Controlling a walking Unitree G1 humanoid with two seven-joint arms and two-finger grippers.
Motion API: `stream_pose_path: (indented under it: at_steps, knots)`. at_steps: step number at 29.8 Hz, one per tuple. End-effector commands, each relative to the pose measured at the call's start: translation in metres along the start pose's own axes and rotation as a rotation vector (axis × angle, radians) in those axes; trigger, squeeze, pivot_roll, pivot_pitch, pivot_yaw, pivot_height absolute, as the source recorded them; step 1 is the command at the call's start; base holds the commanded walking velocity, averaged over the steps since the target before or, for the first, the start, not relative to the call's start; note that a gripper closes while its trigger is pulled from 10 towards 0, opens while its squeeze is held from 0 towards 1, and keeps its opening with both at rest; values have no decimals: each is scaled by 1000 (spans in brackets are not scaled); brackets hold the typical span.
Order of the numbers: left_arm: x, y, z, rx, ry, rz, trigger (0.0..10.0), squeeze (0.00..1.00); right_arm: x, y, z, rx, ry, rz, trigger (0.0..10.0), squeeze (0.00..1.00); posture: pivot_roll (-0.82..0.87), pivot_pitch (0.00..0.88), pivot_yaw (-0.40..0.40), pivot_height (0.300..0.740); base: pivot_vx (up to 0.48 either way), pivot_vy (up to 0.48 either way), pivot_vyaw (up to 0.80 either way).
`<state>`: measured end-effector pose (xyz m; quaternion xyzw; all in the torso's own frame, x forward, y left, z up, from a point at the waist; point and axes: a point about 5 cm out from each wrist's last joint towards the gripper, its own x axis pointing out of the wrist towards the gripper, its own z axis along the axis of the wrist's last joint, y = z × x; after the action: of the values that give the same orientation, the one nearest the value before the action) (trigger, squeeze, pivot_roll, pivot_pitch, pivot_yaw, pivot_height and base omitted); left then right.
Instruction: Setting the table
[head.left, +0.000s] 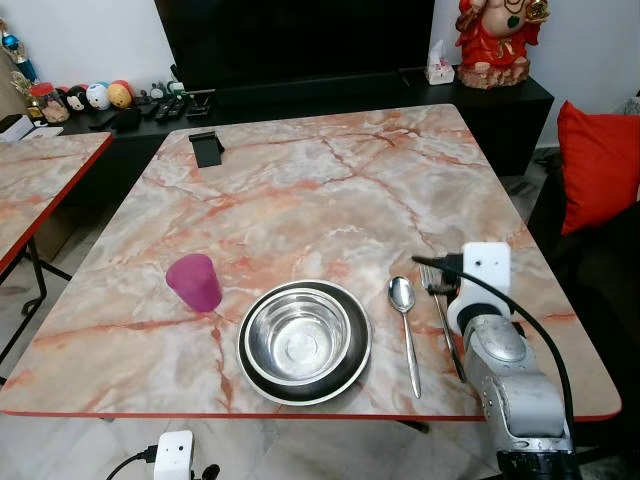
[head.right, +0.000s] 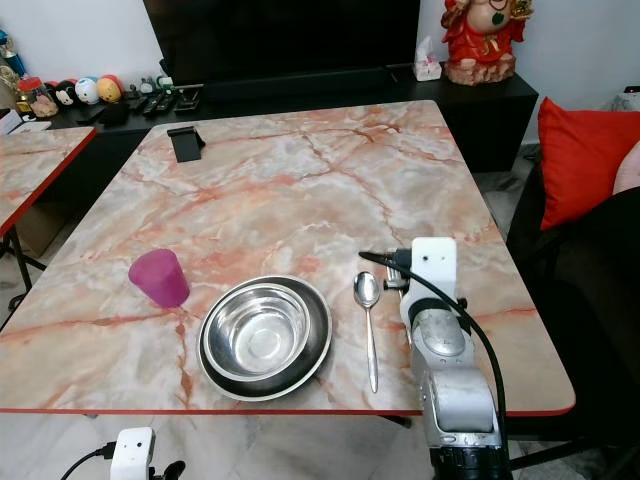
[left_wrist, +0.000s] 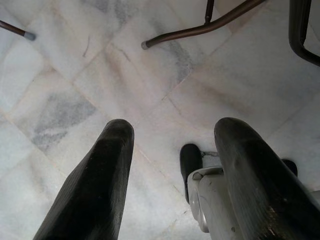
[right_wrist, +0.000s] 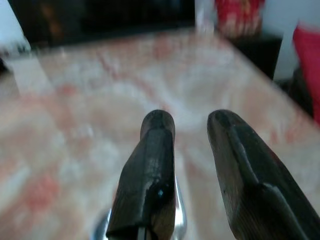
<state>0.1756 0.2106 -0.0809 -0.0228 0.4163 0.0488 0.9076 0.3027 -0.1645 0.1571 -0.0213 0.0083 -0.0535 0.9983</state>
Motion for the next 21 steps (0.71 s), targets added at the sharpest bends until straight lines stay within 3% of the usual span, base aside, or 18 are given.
stream_pose_path:
  at_steps: [1,11,21]
  knots:
    - [-1,8,-2,0,17,16,10000,0,-1,5,26,-18,-158,20,10000,0,-113,0,122,740,0,0,0]
    - [-2,11,-2,-2,22,25,10000,0,1,16,34,27,-274,52,10000,0,-111,0,118,740,0,0,0]
    - [-2,11,-3,-11,27,22,10000,0,4,14,42,-9,-349,55,10000,0,-138,0,98,740,0,0,0]
